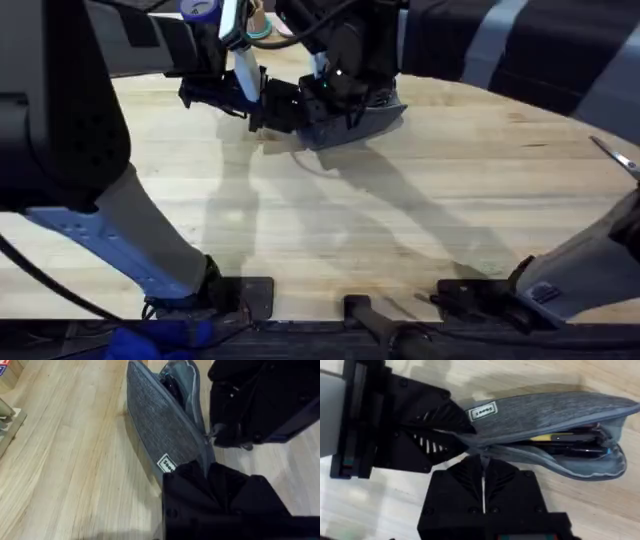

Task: Unzip the bag, pick up the pens from the table one at a time and place them inside, then zip the bag closed.

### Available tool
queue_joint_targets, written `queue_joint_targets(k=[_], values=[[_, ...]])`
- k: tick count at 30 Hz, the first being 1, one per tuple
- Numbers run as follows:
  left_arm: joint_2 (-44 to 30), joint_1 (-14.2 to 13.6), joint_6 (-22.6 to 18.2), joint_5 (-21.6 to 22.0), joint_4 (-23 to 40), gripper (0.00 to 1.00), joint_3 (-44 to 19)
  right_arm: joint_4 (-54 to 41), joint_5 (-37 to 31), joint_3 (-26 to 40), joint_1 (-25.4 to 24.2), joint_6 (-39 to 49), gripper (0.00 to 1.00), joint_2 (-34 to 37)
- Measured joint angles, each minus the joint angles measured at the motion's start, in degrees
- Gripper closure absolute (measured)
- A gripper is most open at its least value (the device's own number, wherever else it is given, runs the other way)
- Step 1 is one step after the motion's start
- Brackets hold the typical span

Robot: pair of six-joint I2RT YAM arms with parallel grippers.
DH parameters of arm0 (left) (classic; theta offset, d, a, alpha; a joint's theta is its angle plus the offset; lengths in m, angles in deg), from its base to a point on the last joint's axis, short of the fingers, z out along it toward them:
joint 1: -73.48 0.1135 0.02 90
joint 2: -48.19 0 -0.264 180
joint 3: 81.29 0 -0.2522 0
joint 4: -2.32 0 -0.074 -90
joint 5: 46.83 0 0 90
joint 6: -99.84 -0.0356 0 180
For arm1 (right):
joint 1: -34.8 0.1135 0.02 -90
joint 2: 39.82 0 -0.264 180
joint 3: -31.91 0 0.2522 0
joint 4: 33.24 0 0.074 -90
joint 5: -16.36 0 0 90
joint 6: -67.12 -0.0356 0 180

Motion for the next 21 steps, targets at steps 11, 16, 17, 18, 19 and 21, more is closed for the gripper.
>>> queue_joint_targets(k=[11,16,17,18,19,21], values=[[0.0,0.0,0.0,0.0,0.2,0.958,0.0,-0.3,5.2,0.0,-2.0,6.5,0.971,0.0],[0.0,0.0,0.0,0.0,0.2,0.958,0.0,0.2,5.3,0.0,-2.0,7.9,0.971,0.0],[0.0,0.0,0.0,0.0,0.2,0.958,0.0,0.2,5.4,0.0,-2.1,8.0,0.971,0.0],[0.0,0.0,0.0,0.0,0.2,0.958,0.0,0.3,5.5,0.0,-2.2,8.0,0.971,0.0],[0.0,0.0,0.0,0.0,0.2,0.958,0.0,0.4,5.6,0.0,-2.3,8.0,0.971,0.0],[0.0,0.0,0.0,0.0,0.2,0.958,0.0,0.9,5.6,0.0,-2.5,8.0,0.971,0.0]])
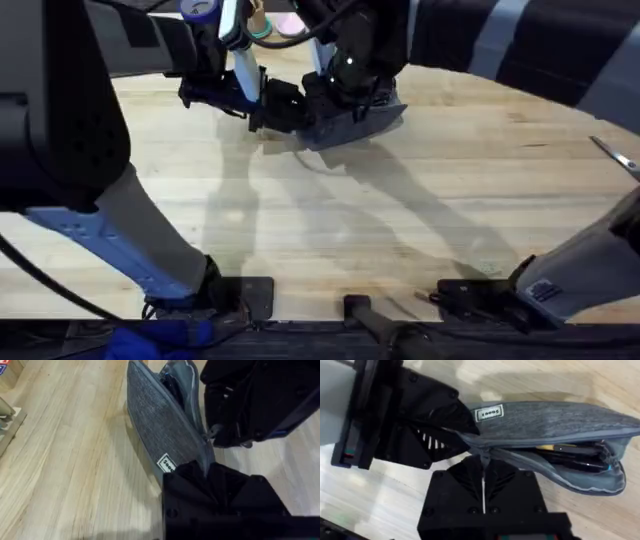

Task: Unzip the bag, pick up the pens from the table one at a time and place them inside, then zip the bag closed.

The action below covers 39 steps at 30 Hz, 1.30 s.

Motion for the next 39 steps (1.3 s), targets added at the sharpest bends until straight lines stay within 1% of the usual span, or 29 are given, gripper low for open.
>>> queue_joint_targets(k=[9,18,28,35,39], values=[[0.0,0.0,0.0,0.0,0.0,0.958,0.0,0.4,0.2,0.0,-0.1,0.2,0.971,0.0],[0.0,0.1,0.0,0.0,-0.1,0.958,0.0,4.4,0.2,0.0,-0.1,0.2,0.971,0.0],[0.0,0.1,0.0,-0.4,-0.2,0.959,0.0,4.1,0.4,0.0,-0.4,0.2,0.971,0.0],[0.0,0.1,0.0,-0.7,-0.2,0.959,0.0,3.4,1.3,0.0,-2.3,0.1,0.971,-0.5],[0.0,0.1,0.0,-1.3,-0.1,0.959,0.0,3.5,1.9,-2.1,-3.7,0.1,0.971,-2.2]])
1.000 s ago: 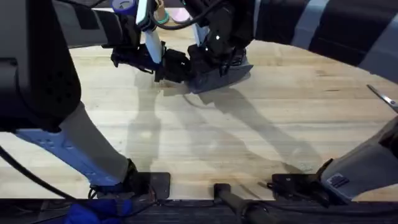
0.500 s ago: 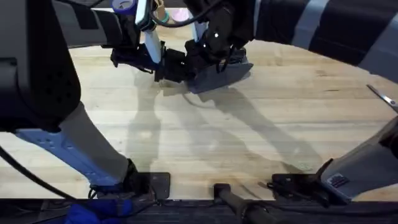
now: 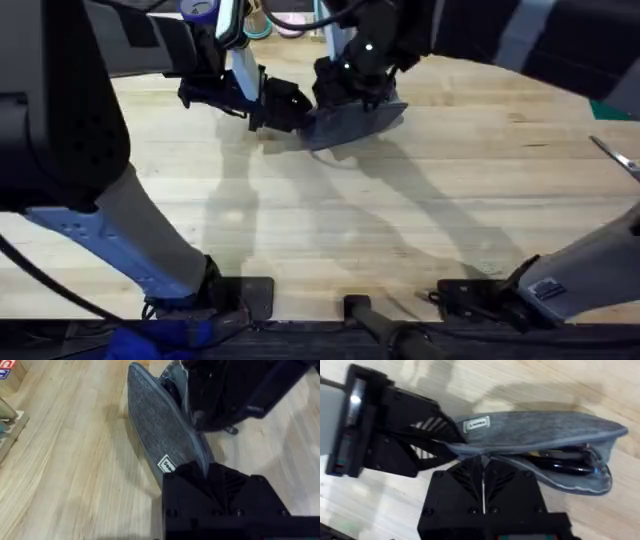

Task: Unzip the bag, pick up the pens from the table one at a time and place them inside, then zip the bag closed.

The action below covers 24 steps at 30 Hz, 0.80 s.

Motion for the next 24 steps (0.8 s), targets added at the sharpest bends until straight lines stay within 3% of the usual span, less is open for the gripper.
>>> queue_joint_targets(k=[24], values=[[0.0,-0.5,0.0,-0.9,1.7,0.961,0.0,0.7,-0.1,-10.1,-4.7,0.2,0.971,-8.0]])
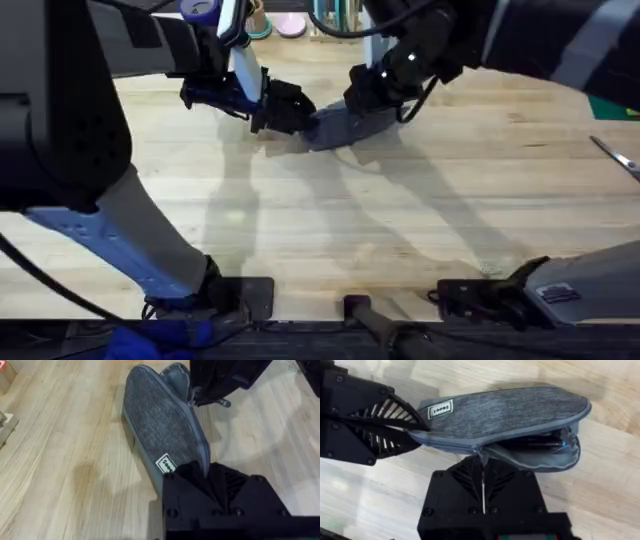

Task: Unzip the bag, pick up the pens from the table one at a time and place them inside, then zip the bag closed.

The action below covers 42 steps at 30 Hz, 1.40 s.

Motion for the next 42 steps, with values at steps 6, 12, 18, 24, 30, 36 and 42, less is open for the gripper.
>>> queue_joint_targets(k=[6,12,18,24,30,36,42], values=[[0.0,-0.1,0.0,-0.7,0.1,0.961,0.0,0.4,0.5,-2.2,-1.7,0.1,0.97,-2.0],[0.0,-0.2,0.0,-0.8,0.1,0.961,0.0,0.4,1.0,-2.6,-3.7,0.3,0.971,-2.3],[0.0,-0.2,0.0,-0.8,0.1,0.961,0.0,0.2,1.0,-2.6,-6.0,1.4,0.971,-2.3],[0.0,-0.2,0.0,-0.8,0.1,0.961,0.0,-0.1,1.0,-2.8,-7.8,2.1,0.971,-2.3],[0.0,-0.2,0.0,-0.8,0.0,0.961,0.0,-0.5,1.1,-2.8,-8.8,2.2,0.97,-2.3],[0.0,-0.2,0.0,-0.8,-0.1,0.962,0.0,-0.6,1.0,-2.8,-9.9,2.6,0.97,-2.3],[0.0,-0.2,0.0,-0.8,-0.1,0.962,0.0,-1.3,1.0,-2.8,-11.9,2.7,0.97,-2.3]])
